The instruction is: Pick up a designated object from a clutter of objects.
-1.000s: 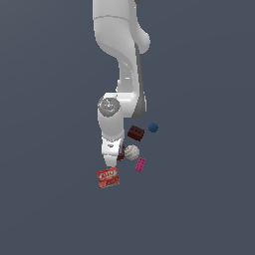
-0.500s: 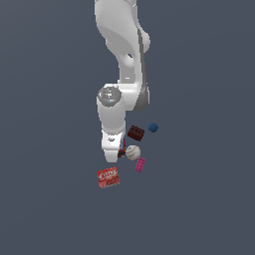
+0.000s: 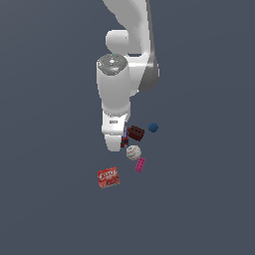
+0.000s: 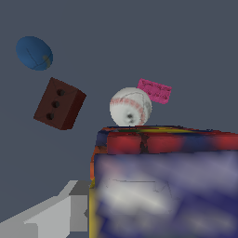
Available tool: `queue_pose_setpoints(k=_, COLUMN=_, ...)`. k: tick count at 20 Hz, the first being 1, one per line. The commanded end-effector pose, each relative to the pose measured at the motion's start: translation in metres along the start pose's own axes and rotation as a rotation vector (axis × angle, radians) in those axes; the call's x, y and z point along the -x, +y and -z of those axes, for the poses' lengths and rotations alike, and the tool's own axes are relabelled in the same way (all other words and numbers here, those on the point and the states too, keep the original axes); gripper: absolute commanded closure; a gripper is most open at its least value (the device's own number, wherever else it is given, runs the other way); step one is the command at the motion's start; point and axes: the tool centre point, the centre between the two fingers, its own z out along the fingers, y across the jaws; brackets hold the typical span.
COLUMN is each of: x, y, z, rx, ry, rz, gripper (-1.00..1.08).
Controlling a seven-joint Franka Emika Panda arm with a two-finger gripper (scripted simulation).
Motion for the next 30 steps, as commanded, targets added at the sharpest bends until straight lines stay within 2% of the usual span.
queue_pose_setpoints(k=1, x=-0.005, y=0.000, z=0.029, rx=0.003, ry=0.000, rz=0.000, gripper=1.08)
queue_pose_setpoints(k=17, x=-0.031, y=0.002, z=0.192, rx=0.003, ry=0.000, rz=0.001, gripper=1.08)
queue_pose_setpoints(k=24, x=-0.039, y=0.005, z=0.237, rx=0.002, ry=0.000, rz=0.000, gripper=1.08)
queue_pose_setpoints(k=30, x=-0.041, y=0.007, z=0.255, rx=0.002, ry=0.000, rz=-0.001, gripper=1.08)
